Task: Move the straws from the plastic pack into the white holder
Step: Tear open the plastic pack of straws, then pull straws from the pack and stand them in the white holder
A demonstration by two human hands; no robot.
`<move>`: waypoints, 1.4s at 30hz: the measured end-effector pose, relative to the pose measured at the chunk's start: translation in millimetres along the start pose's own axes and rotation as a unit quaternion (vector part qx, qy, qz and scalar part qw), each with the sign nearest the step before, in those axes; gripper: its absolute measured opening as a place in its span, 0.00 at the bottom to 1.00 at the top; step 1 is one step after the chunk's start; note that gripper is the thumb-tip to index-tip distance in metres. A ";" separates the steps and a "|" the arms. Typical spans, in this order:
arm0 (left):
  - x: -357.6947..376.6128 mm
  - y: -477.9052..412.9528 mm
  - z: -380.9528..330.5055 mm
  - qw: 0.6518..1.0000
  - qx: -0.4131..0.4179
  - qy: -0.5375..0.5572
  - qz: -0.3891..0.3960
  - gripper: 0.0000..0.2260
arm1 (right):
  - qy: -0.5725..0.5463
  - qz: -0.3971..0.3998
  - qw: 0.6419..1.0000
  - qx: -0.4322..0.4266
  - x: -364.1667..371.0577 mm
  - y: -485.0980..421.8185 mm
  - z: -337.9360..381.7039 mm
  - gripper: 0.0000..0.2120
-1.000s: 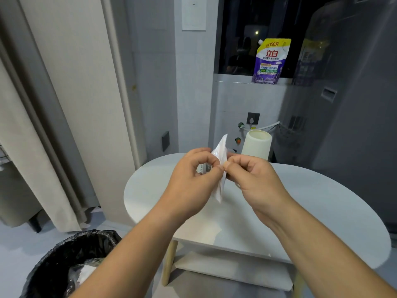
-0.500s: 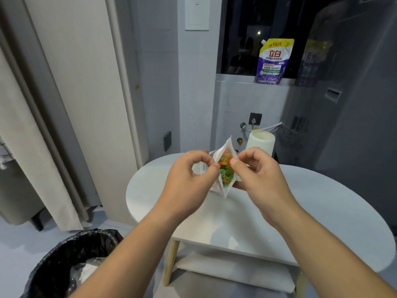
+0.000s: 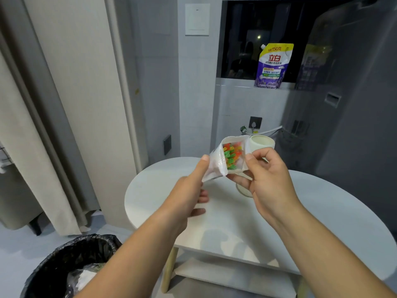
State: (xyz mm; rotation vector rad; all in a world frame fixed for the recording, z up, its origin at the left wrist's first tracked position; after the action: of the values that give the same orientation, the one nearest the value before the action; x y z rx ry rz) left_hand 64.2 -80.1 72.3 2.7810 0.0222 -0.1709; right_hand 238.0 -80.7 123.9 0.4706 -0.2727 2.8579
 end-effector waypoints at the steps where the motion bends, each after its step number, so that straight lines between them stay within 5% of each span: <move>1: 7.1 -6.0 6.4 0.997 -0.035 0.051 0.042 0.37 | -0.030 0.003 1.000 0.008 1.1 -1.4 -0.3 0.06; 5: 47.2 -18.7 -4.0 0.906 -0.040 0.358 0.221 0.42 | -0.173 0.018 0.982 0.067 7.1 -2.6 -6.9 0.07; 7: 54.1 -26.4 -19.4 0.856 -0.008 0.467 0.221 0.39 | -0.239 0.028 0.965 0.106 10.9 -2.1 -12.5 0.08; 10: 56.5 -39.1 -30.6 0.829 0.020 0.534 0.166 0.31 | -0.287 0.032 0.944 0.158 10.6 -3.4 -24.3 0.06; 15: 59.1 -55.3 -34.9 0.863 0.071 0.493 0.081 0.18 | -0.285 -0.006 0.930 0.230 -10.5 -6.8 -47.1 0.12; 22: 56.5 -49.6 -52.4 0.902 0.255 0.346 -0.037 0.25 | -0.335 -0.087 0.906 0.245 -27.5 -22.2 -61.0 0.24; 27: 62.1 -31.8 -61.9 0.905 0.348 0.241 -0.045 0.25 | -0.329 -0.068 0.908 0.249 -21.6 -20.0 -66.4 0.22; 42: 53.2 -23.7 -64.7 0.909 0.376 0.181 -0.015 0.29 | -0.272 -0.116 0.920 0.256 -17.8 -8.5 -66.3 0.17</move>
State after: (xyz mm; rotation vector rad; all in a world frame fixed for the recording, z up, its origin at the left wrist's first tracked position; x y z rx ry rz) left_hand 123.6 -35.7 117.8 3.5389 0.1127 0.4277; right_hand 237.2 -61.6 57.5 1.3019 0.4346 2.4801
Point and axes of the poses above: each hand's wrist, its own y-axis away from the middle knuckle, its own x-axis out of the palm, z = x × y, the point moved 7 cm from there along -y, towards the middle knuckle, and after that the axes turned 5 degrees about -y, right-handed, at the moved point
